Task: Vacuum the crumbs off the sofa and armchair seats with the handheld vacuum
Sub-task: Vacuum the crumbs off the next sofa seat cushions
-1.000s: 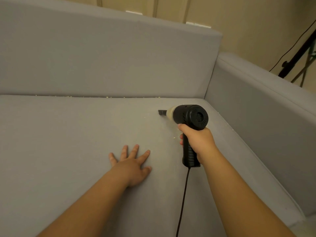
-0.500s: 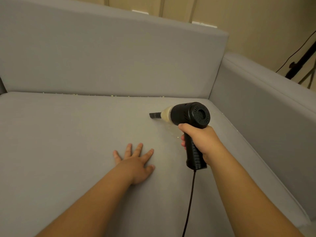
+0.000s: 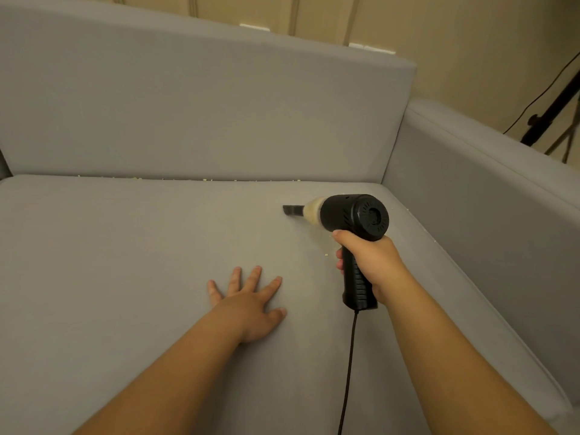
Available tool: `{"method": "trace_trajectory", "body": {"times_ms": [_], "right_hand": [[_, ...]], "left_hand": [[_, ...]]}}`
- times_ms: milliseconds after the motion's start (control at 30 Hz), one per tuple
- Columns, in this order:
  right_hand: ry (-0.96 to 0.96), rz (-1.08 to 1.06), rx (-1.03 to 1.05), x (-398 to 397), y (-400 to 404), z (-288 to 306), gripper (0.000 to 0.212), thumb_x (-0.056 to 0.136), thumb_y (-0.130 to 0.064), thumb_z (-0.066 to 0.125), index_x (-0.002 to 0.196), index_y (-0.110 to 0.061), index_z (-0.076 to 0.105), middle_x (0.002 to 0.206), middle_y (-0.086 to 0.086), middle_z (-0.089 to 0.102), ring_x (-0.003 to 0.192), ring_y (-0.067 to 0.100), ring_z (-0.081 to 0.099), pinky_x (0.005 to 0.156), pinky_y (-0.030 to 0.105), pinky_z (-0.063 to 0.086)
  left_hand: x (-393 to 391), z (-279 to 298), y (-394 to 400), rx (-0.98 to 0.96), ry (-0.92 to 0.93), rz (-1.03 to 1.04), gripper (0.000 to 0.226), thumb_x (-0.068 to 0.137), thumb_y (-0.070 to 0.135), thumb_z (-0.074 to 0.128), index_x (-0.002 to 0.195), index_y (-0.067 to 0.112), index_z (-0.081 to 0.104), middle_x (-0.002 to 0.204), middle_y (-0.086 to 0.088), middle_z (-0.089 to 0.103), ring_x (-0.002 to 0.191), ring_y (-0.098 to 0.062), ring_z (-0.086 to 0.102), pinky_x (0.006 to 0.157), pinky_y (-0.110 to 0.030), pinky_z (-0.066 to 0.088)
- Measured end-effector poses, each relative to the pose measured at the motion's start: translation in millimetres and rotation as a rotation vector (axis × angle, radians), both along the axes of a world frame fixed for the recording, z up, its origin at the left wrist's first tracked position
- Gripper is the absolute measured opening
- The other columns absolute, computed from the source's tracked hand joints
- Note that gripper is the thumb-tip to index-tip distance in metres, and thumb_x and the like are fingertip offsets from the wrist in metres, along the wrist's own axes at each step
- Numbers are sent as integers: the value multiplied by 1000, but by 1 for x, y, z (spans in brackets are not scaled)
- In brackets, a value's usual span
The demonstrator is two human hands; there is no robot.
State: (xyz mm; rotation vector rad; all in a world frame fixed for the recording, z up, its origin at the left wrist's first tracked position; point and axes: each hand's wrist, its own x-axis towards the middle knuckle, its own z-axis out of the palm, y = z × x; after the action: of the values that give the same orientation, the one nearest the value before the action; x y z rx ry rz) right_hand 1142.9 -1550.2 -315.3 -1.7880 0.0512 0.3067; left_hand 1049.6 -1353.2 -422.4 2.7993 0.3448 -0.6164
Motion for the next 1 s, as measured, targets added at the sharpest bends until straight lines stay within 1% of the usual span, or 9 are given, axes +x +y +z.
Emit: {"method": "trace_trajectory", "body": {"times_ms": [133, 267, 333, 400, 467, 600, 733, 900, 1000], "right_hand": [[-81, -163, -15, 3, -6, -5, 14, 88, -22, 80, 96, -14, 72, 81, 8, 73, 68, 20, 70, 76, 40, 62], [-77, -255, 34, 7, -18, -7, 12, 88, -21, 80, 92, -15, 71, 81, 10, 71, 68, 22, 68, 76, 41, 61], [-51, -223, 34, 7, -21, -7, 14, 89, -20, 80, 97, -13, 71, 80, 10, 71, 67, 23, 68, 74, 40, 61], [-32, -165, 16, 6, -21, -6, 18, 88, -21, 81, 100, -11, 72, 79, 11, 72, 68, 24, 69, 76, 41, 62], [-27, -123, 7, 5, -19, -4, 20, 87, -23, 82, 101, -12, 73, 79, 11, 74, 69, 24, 71, 77, 43, 63], [-51, -124, 3, 4, -16, -3, 19, 87, -23, 81, 100, -13, 73, 78, 10, 74, 68, 23, 71, 76, 42, 63], [-41, -69, -49, 0, -19, -1, 17, 88, -23, 80, 100, -13, 73, 78, 10, 74, 69, 23, 71, 78, 43, 64], [33, 60, -23, -10, -19, 7, 25, 89, -23, 80, 108, -8, 74, 78, 12, 75, 70, 25, 71, 81, 47, 64], [10, 33, -32, -28, -19, 7, 21, 89, -22, 81, 104, -9, 75, 78, 12, 76, 70, 24, 72, 84, 50, 64]], "left_hand": [[-1, -1, 0, 4, -5, 0, 71, 95, 78, 25, 156, 61, -8, 170, 12, -22, 156, -29, -24, 115, -74, -11], [-1, 0, -1, -3, -6, 4, 71, 96, 78, 25, 156, 60, -8, 169, 12, -23, 155, -29, -25, 115, -74, -11], [-1, 0, 0, -4, -5, 4, 71, 96, 78, 25, 156, 60, -8, 169, 12, -23, 155, -29, -25, 115, -74, -11], [-1, -2, 0, -3, -6, 2, 70, 96, 78, 25, 156, 61, -8, 169, 12, -23, 155, -29, -25, 115, -74, -12], [0, -3, 0, 0, -7, 3, 70, 95, 78, 24, 155, 61, -9, 169, 12, -23, 155, -29, -25, 115, -74, -12], [1, -3, 0, 3, -4, 2, 70, 96, 78, 25, 155, 61, -9, 169, 12, -23, 155, -29, -25, 115, -74, -11], [1, -2, 0, 0, 0, 2, 70, 96, 77, 25, 155, 61, -9, 169, 12, -24, 155, -29, -26, 114, -75, -11], [1, 0, 0, 5, 15, 0, 69, 96, 77, 23, 155, 60, -10, 169, 12, -24, 155, -29, -26, 115, -74, -12], [1, 0, -1, 8, 21, -6, 70, 97, 77, 22, 156, 59, -11, 169, 11, -24, 155, -29, -26, 115, -74, -11]]}}
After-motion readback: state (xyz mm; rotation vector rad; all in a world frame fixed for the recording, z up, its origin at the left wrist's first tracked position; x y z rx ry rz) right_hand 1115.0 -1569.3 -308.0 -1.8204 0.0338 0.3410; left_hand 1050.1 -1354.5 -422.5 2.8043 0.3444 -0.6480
